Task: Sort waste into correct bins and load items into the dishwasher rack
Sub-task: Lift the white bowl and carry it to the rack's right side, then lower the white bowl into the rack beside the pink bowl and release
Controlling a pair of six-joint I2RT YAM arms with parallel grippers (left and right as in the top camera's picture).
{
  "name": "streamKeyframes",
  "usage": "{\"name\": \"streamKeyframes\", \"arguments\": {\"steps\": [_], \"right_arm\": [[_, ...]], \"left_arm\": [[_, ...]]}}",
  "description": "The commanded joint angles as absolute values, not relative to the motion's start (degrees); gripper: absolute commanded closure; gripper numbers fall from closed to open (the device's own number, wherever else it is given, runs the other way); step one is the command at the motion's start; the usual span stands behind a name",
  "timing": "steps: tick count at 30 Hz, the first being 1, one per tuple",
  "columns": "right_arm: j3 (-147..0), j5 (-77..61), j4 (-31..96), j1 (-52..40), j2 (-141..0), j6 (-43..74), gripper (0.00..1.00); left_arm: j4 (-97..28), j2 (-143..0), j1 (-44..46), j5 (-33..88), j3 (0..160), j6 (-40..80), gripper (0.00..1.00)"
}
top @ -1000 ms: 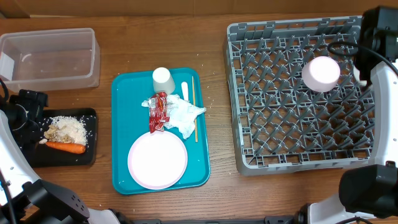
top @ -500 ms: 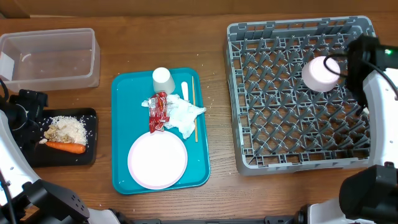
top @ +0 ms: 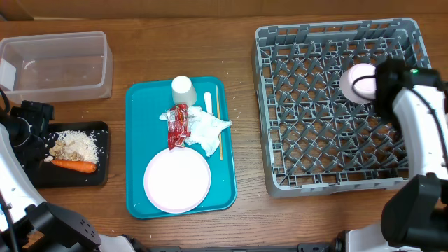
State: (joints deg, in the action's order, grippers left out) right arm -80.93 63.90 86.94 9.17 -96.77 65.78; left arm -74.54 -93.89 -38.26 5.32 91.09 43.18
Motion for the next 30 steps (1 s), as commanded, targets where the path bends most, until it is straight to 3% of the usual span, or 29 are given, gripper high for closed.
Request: {"name": "streamKeyframes", "arguments": {"steps": [1, 12, 24, 30], "right_arm": [[-76.3, 65.4, 85.8, 5.6, -96.5, 61.2, 0.96], [-71.6, 66.0, 85.0, 0.6, -98.3, 59.0, 0.96], [-71.6, 77.4, 75.4, 2.5, -98.7, 39.8, 0.96], [-71.6, 78.9, 65.3, 3.5, -99.0, 24.1, 0.96]], "left_arm": [[-74.5, -94.1, -38.2, 4.9, 90.8, 43.7, 0.00], [-74.5, -94.1, -38.2, 4.9, 90.8, 43.7, 0.00], [-74.5, -94.1, -38.2, 4.9, 90.8, 43.7, 0.00], [-74.5, -94.1, -38.2, 4.9, 90.8, 43.7, 0.00]]}}
